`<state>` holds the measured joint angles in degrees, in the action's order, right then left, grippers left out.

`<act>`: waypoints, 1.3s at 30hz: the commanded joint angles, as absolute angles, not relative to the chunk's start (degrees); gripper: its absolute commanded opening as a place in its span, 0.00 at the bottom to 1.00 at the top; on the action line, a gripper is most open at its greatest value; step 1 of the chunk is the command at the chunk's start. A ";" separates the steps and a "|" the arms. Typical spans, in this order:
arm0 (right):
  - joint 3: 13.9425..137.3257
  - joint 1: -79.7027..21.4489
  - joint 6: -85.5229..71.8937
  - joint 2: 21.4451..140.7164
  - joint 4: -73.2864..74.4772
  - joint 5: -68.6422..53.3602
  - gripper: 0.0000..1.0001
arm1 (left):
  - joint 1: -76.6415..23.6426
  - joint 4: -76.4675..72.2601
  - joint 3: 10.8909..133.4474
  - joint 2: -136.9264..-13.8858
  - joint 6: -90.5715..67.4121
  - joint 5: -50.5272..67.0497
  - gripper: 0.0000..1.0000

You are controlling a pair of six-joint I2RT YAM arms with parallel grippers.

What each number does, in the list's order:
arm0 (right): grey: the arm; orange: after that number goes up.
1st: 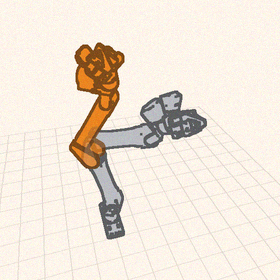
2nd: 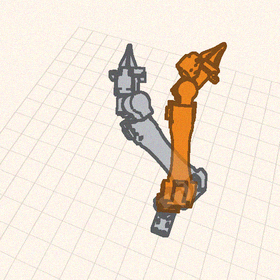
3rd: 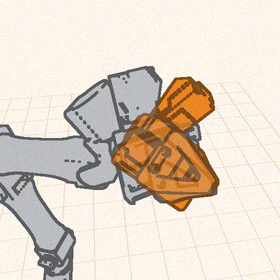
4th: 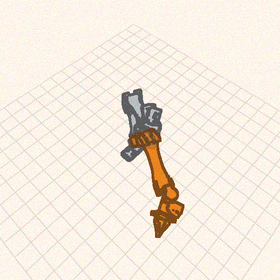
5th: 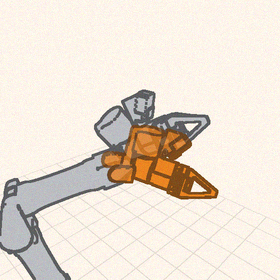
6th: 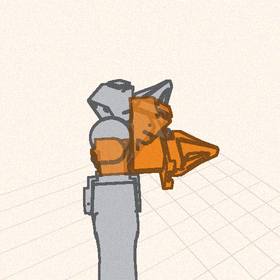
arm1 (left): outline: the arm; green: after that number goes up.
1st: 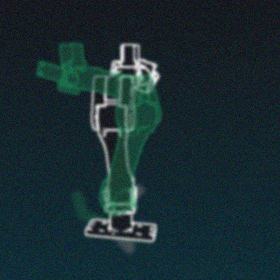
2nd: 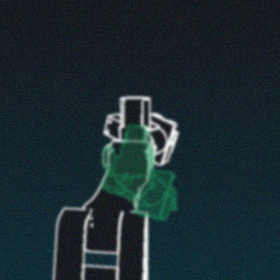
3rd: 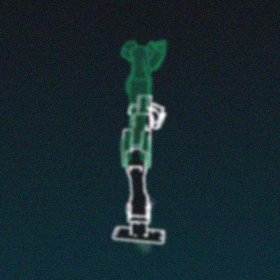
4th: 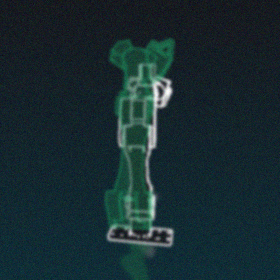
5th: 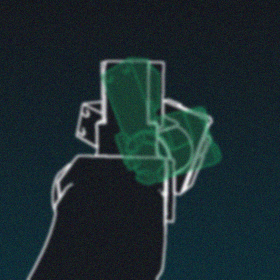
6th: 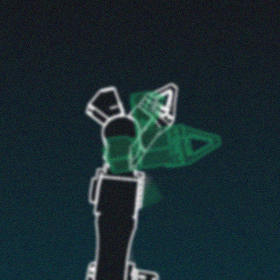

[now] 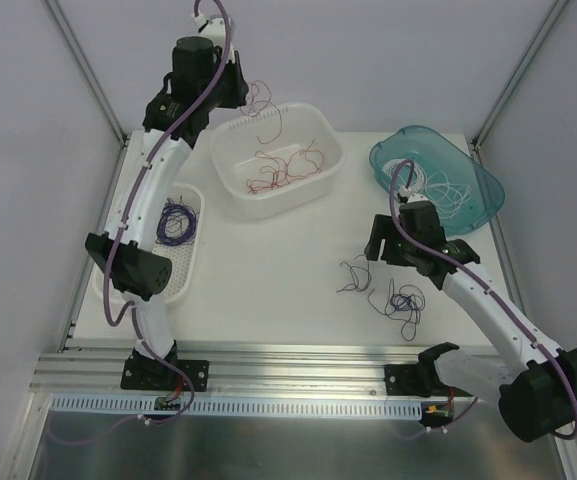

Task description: Untangle the cables

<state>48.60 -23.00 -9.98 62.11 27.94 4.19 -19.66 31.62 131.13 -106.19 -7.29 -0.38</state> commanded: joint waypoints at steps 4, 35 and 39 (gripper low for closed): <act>48.43 -22.76 -5.63 57.92 29.88 2.38 0.77 | -17.67 25.84 132.80 -112.93 -10.73 2.90 0.60; 45.88 -32.51 -5.80 75.13 21.46 -0.44 0.70 | -33.31 25.75 64.61 -82.97 -23.82 10.37 0.99; 45.09 -33.22 -7.47 79.18 18.29 2.02 0.57 | -33.31 25.75 62.41 -79.99 -23.99 9.40 0.99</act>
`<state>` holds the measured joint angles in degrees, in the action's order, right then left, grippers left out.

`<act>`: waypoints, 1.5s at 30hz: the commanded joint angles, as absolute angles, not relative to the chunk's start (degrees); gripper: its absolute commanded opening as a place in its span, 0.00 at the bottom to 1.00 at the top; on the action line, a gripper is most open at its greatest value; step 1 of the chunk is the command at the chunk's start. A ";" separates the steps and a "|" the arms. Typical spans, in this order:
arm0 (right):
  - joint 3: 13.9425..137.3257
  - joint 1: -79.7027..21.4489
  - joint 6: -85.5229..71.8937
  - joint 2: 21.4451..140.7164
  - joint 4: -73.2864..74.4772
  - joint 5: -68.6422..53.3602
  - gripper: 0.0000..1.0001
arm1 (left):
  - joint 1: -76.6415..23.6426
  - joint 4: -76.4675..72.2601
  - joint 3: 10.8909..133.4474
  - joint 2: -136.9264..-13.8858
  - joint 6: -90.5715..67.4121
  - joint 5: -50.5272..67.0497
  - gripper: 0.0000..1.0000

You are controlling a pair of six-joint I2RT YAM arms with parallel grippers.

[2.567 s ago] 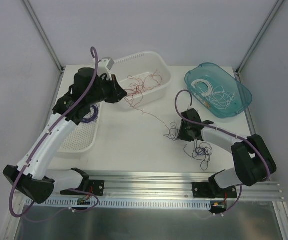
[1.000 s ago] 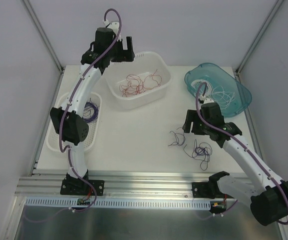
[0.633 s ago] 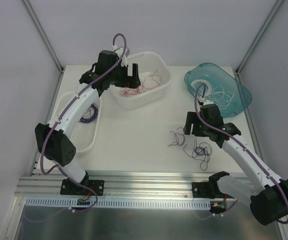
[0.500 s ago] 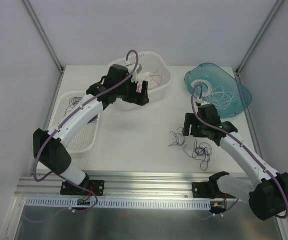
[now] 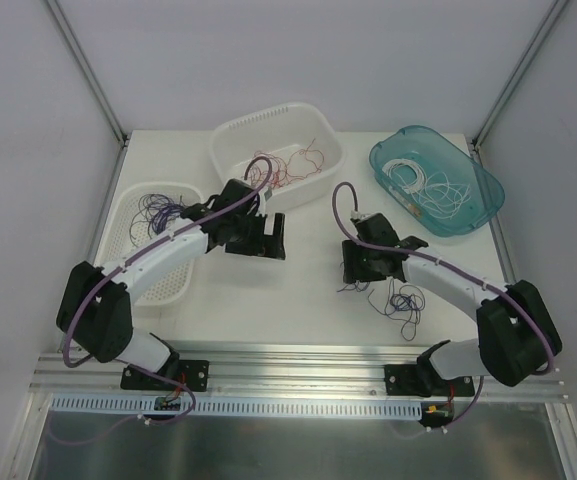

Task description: Untangle the cables

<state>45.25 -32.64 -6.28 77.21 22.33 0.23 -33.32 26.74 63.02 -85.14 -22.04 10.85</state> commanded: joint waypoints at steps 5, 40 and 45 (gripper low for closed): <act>46.49 -34.89 -6.95 79.89 17.75 1.50 0.25 | -33.22 25.49 60.82 -77.79 -24.96 11.07 0.99; 59.59 -44.82 3.07 72.51 8.17 -19.60 0.01 | -34.10 18.63 71.10 -82.00 -46.40 27.16 0.79; 60.91 -45.53 4.04 74.09 8.35 -18.63 0.01 | -34.72 18.72 71.72 -83.41 -46.58 28.30 0.51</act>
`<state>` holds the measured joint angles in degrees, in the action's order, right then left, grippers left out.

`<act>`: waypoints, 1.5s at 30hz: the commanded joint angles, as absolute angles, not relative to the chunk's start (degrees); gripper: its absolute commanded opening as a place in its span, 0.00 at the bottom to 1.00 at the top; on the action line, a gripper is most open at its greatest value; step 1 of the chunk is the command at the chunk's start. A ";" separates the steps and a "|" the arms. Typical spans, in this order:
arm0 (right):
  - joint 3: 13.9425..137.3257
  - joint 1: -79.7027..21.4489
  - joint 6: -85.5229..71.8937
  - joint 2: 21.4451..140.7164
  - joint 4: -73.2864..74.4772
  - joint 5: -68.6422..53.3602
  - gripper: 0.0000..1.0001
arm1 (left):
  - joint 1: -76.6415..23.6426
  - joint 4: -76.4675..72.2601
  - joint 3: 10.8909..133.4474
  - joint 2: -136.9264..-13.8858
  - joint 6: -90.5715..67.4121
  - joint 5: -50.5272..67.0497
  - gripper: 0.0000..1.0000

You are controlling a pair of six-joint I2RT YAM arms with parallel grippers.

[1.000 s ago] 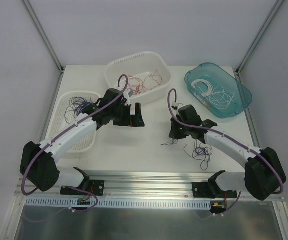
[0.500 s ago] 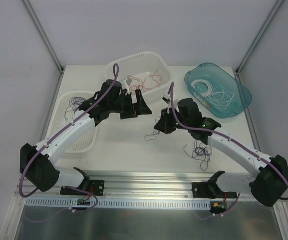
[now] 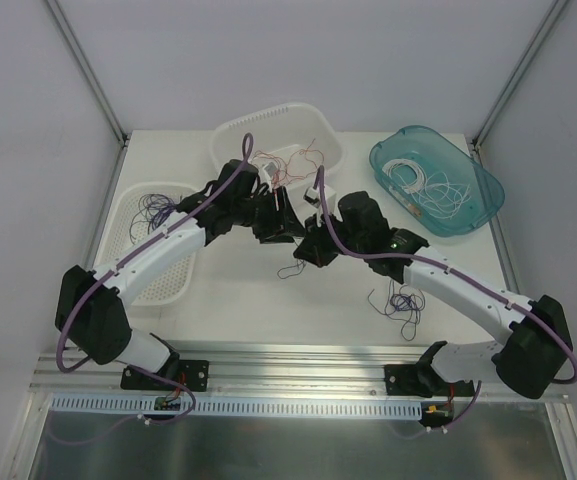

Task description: Untangle the cables

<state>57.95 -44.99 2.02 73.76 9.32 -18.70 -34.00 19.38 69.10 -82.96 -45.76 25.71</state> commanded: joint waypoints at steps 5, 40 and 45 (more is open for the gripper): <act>61.70 -45.62 4.74 75.14 8.61 -18.02 0.01 | -34.80 18.72 72.24 -83.85 -46.67 28.74 0.12; 58.71 -45.18 6.86 55.12 22.31 4.91 0.97 | -12.49 24.86 84.89 -70.05 -25.50 12.75 0.00; 57.40 -44.39 4.40 53.53 26.10 9.66 0.97 | -4.14 29.52 85.87 -67.33 -21.72 8.37 0.00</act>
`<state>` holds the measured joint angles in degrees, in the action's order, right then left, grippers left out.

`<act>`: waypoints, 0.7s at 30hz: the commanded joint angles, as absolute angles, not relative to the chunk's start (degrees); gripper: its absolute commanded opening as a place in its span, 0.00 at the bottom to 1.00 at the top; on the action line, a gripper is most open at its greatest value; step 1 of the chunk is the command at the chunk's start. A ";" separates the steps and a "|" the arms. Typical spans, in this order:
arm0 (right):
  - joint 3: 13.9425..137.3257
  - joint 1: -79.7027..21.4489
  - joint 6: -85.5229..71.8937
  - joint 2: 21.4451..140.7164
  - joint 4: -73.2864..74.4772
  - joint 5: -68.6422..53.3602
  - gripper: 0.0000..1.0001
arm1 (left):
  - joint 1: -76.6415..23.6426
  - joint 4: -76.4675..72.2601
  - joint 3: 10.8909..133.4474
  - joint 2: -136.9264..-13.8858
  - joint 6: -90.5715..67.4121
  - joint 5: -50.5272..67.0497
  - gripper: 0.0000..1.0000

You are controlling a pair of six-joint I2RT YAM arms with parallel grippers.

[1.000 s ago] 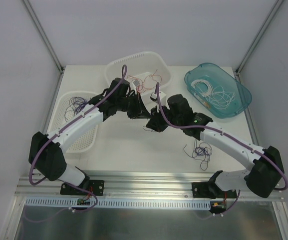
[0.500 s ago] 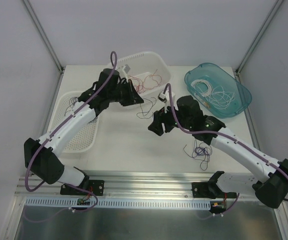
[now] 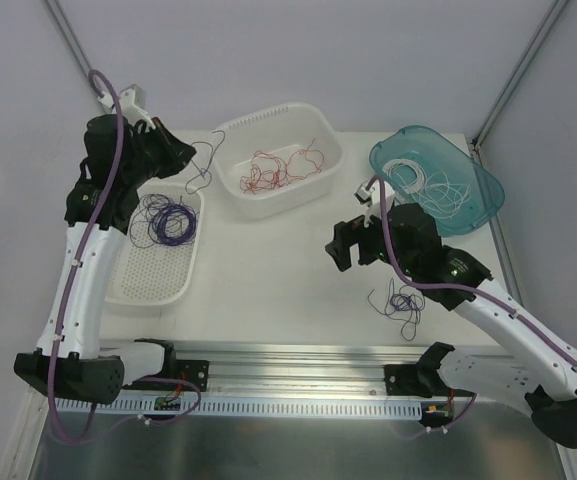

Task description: Untangle the cables

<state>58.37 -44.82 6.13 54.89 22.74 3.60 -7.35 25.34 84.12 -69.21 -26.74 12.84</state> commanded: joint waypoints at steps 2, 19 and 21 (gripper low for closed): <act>56.78 -44.04 3.52 53.09 27.68 11.50 0.97 | -1.15 31.10 85.61 -66.98 -19.70 5.64 0.00; 48.44 -29.02 -15.28 54.41 42.01 19.87 0.97 | 9.84 31.46 63.37 -69.26 -21.10 -5.18 0.34; 45.89 -23.92 -17.48 53.35 42.54 18.20 0.97 | 9.93 31.46 62.32 -68.47 -20.66 -4.75 0.46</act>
